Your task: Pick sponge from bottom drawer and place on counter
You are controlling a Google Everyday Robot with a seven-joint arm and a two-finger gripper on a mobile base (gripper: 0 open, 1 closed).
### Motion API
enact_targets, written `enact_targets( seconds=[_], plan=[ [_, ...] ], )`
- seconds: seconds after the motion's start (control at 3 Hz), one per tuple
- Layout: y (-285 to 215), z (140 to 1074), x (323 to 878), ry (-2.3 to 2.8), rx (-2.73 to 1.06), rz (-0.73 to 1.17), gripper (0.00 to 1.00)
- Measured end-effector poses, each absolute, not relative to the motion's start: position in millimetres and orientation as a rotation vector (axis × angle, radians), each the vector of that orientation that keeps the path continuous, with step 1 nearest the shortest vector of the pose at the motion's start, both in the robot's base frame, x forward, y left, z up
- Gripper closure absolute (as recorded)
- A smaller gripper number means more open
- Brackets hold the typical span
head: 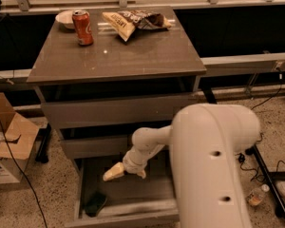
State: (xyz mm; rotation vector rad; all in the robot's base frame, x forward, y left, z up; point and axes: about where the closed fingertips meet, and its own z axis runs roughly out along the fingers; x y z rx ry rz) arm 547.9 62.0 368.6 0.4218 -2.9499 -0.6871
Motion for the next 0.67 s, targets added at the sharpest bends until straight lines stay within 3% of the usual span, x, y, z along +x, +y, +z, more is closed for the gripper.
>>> enact_targets(
  seconds=[0.67],
  plan=[
    [108.0, 254.4, 546.0, -2.892, 0.151, -0.560, 0.00]
  ],
)
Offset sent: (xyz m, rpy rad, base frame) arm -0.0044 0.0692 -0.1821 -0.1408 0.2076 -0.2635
